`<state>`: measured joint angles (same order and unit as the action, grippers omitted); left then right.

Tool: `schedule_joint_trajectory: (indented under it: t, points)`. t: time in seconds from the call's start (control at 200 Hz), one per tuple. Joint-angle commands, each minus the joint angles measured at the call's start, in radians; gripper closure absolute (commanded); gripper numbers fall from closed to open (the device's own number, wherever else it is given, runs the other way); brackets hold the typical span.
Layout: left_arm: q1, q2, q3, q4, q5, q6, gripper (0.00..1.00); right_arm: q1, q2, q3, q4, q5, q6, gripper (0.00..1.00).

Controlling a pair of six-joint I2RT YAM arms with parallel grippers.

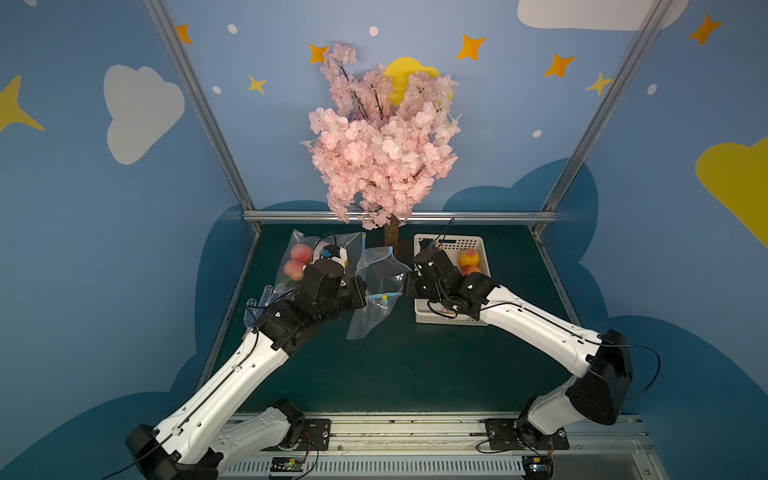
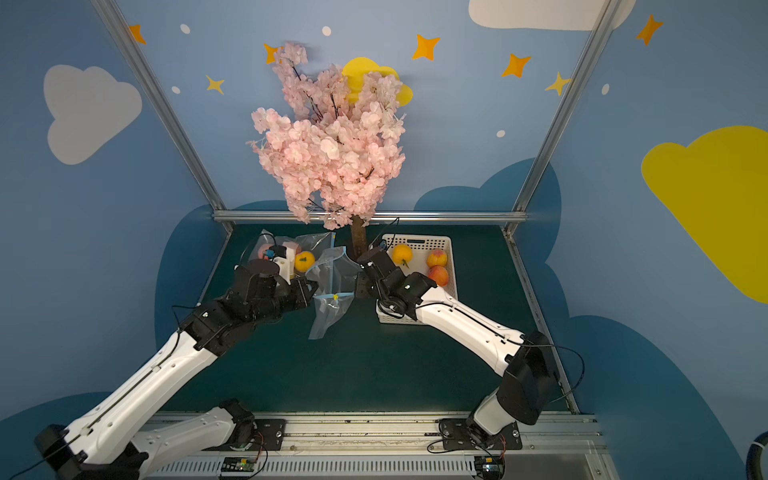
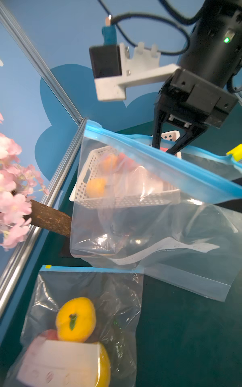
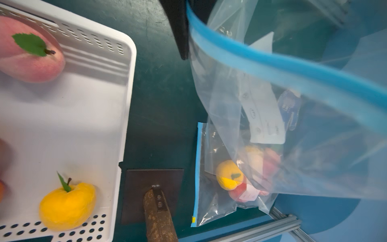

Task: Place the peach in a zip-top bag and seal the zipper
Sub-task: Open the zipper of the food storage bag at the center of the board.

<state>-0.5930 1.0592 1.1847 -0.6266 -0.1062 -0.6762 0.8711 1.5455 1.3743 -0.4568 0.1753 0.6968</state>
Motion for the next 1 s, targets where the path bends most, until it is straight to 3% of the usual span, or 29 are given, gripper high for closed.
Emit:
schedule_joint_trajectory:
  t: [0.0, 0.21, 0.435, 0.636, 0.776, 0.851, 0.996]
  points:
    - [0.008, 0.049, 0.113, -0.281, -0.073, 0.117, 0.97, -0.032, 0.012, -0.02, 0.006, -0.099, -0.011, 1.0]
    - [0.007, 0.152, 0.253, -0.371, -0.029, 0.165, 0.97, -0.073, 0.119, -0.035, 0.044, -0.286, 0.021, 1.0]
    - [0.003, 0.308, 0.069, -0.19, 0.084, 0.115, 0.97, -0.123, 0.238, -0.028, -0.03, -0.357, -0.02, 0.96]
    - [-0.017, 0.445, 0.024, -0.06, 0.13, 0.075, 0.97, -0.14, 0.255, 0.003, -0.053, -0.433, -0.109, 0.78]
    - [-0.017, 0.511, 0.054, -0.064, 0.161, 0.079, 0.97, -0.144, 0.197, 0.013, -0.059, -0.469, -0.137, 0.55]
    - [-0.017, 0.53, 0.058, -0.058, 0.17, 0.079, 0.97, -0.154, 0.149, -0.003, -0.063, -0.46, -0.147, 0.46]
    - [-0.019, 0.541, 0.056, -0.036, 0.183, 0.074, 0.97, -0.211, 0.029, -0.078, -0.075, -0.376, -0.168, 0.38]
